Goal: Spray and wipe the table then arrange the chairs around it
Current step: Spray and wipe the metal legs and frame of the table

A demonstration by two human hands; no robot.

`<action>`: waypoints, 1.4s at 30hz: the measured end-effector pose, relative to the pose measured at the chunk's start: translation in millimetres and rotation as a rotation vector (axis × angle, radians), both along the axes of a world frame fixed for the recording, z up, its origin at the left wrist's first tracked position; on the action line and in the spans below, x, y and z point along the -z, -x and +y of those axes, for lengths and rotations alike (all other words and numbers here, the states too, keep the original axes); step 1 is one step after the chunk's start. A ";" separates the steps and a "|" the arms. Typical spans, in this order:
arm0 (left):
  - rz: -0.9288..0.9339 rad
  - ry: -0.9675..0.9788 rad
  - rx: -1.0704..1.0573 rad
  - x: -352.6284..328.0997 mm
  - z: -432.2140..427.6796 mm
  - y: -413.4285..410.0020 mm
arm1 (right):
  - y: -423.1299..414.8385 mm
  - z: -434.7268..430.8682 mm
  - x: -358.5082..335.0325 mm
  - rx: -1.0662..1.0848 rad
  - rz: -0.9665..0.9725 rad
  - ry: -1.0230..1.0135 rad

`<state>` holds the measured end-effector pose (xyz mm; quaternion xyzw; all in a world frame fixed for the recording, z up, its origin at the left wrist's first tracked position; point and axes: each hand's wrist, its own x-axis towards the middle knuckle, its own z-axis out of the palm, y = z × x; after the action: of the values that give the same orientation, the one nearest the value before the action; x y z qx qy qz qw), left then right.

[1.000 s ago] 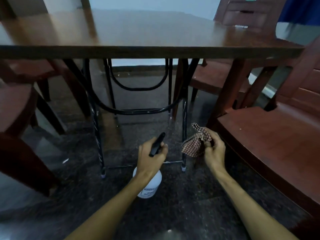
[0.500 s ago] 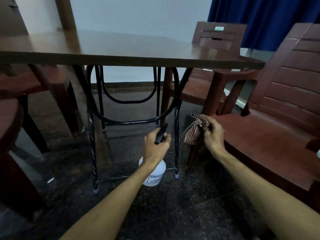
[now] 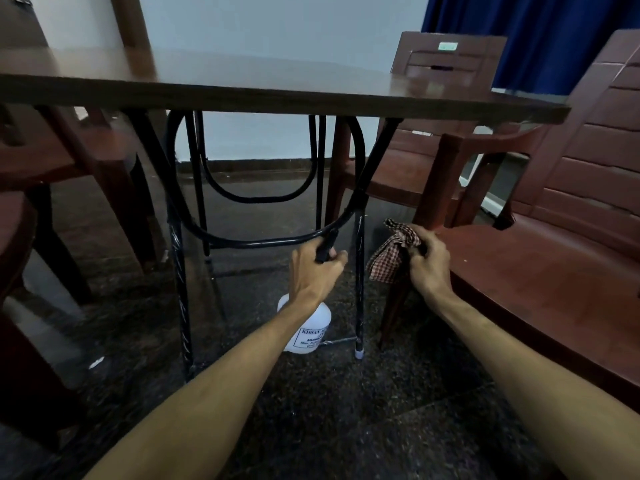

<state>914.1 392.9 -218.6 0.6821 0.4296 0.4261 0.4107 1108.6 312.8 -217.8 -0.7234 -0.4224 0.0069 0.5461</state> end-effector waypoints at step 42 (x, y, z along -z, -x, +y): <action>-0.016 -0.082 0.003 70.9 67.5 -34.0 | -35.4 95.6 96.6 -0.225 -0.688 0.259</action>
<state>948.1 460.4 -289.5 0.6956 0.4072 0.4483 0.3865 1144.0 408.3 -314.4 -0.6958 -0.6532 -0.1232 0.2721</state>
